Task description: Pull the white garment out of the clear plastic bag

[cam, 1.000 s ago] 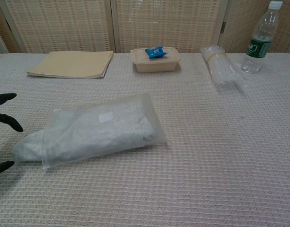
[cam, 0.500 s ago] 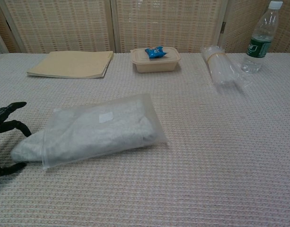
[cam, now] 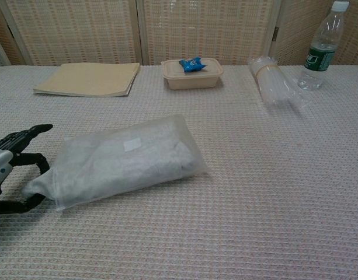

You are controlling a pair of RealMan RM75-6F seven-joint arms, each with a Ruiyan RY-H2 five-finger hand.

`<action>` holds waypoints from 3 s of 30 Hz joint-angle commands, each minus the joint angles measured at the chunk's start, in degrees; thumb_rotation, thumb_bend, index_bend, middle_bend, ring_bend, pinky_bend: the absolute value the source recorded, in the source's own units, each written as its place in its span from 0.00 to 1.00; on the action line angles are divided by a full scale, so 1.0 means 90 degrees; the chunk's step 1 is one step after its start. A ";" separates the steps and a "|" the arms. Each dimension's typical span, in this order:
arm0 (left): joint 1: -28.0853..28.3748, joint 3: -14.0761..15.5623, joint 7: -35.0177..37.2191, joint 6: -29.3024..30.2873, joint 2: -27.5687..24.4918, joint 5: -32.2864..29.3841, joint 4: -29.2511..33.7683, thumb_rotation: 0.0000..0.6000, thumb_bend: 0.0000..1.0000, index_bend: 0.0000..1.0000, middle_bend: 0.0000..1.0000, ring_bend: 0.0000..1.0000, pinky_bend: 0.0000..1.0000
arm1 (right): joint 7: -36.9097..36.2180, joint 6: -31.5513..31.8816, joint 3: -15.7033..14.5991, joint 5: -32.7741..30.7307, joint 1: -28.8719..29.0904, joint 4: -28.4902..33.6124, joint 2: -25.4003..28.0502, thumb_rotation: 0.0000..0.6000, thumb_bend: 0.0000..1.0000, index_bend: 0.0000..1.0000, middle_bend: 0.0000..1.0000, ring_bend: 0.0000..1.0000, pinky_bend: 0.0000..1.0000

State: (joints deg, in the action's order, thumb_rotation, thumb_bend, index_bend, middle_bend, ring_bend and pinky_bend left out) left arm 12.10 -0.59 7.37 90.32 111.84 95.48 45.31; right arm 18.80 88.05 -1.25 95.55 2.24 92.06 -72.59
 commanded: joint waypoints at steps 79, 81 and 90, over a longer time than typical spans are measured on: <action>0.0230 0.0149 -0.0080 0.0040 -0.0268 -0.0091 0.0402 1.00 0.54 0.72 0.10 0.00 0.00 | -0.1900 -0.1365 0.1411 -0.1032 0.3046 -0.5495 -0.6204 1.00 0.49 0.63 0.13 0.00 0.00; 0.0229 0.0143 -0.0069 0.0044 -0.0279 -0.0098 0.0408 1.00 0.54 0.72 0.10 0.00 0.00 | -0.1888 -0.1368 0.1399 -0.1062 0.3025 -0.5451 -0.6161 1.00 0.50 0.65 0.13 0.00 0.00; 0.0289 -0.0064 0.0041 0.0172 -0.0517 -0.0191 0.0307 1.00 0.54 0.72 0.10 0.00 0.00 | -0.1721 -0.1156 0.1381 -0.1129 0.2806 -0.5024 -0.5482 1.00 0.53 0.67 0.14 0.00 0.00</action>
State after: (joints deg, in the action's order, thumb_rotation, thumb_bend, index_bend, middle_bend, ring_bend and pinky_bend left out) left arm 14.56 -0.86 7.55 91.62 107.56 93.92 48.27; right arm 2.97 77.04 11.12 85.60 28.10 45.75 -123.41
